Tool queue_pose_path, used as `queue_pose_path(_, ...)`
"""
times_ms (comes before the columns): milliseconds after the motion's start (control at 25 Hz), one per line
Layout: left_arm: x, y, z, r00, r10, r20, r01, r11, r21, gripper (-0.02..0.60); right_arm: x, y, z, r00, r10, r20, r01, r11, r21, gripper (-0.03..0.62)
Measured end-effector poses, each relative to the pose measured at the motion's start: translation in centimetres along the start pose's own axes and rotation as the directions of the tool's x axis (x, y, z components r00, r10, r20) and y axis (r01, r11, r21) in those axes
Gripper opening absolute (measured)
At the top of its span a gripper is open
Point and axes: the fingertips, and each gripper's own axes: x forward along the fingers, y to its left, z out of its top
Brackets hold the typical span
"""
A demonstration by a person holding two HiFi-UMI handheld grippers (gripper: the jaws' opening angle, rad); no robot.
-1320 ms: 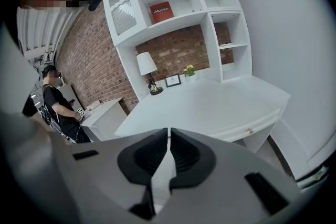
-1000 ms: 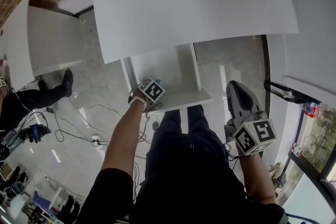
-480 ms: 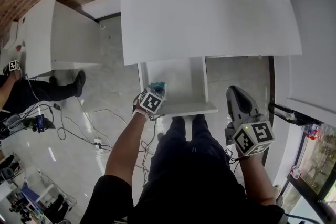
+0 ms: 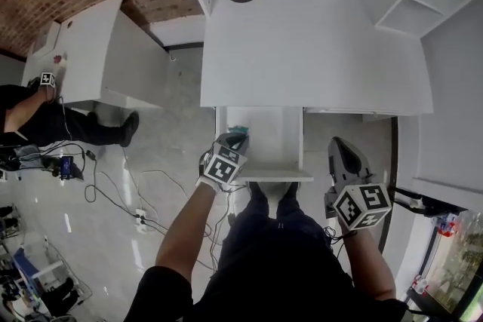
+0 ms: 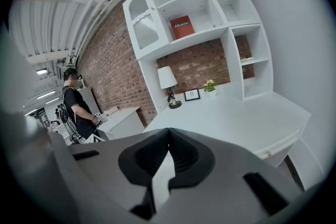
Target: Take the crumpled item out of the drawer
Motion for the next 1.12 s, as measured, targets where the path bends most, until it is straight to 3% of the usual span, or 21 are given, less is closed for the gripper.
queue_pose_path(160,-3.5,-0.6,4.3,0.993,0.042,0.109,-0.042,0.999,-0.003,0.017,-0.3,1.0,1.9,0.998,0.048,0.048,-0.046,0.999,-0.029,0.0)
queue_pose_path(320,-7.3,-1.2,8.3,0.973,0.075,0.218,-0.068,0.997,-0.04,0.015,-0.6,1.7,3.7,0.991,0.099,0.09,-0.095,0.994,-0.052,0.0)
queue_pose_path(560,-13.0,-1.8,12.9,0.928,0.112,0.355,-0.086,0.992,-0.087,0.017,-0.9,2.8,6.2,0.976,0.161,0.144,-0.151,0.985,-0.079,0.0)
queue_pose_path(720,-16.6,-1.5,15.0,0.895,0.185,0.406,-0.143,0.981,-0.133,0.015,-0.8,3.8,7.8,0.968,0.191,0.162,-0.176,0.979,-0.105,0.0)
queue_pose_path(880,-20.0,-1.2,17.6,0.845,0.231,0.483,-0.167,0.971,-0.173,0.017,-0.7,4.8,10.0,0.954,0.225,0.198,-0.202,0.971,-0.129,0.0)
queue_pose_path(1120,-24.6,-2.3,21.4,0.754,0.259,0.604,-0.204,0.966,-0.16,0.017,-1.4,5.4,12.3,0.938,0.248,0.244,-0.212,0.963,-0.165,0.0)
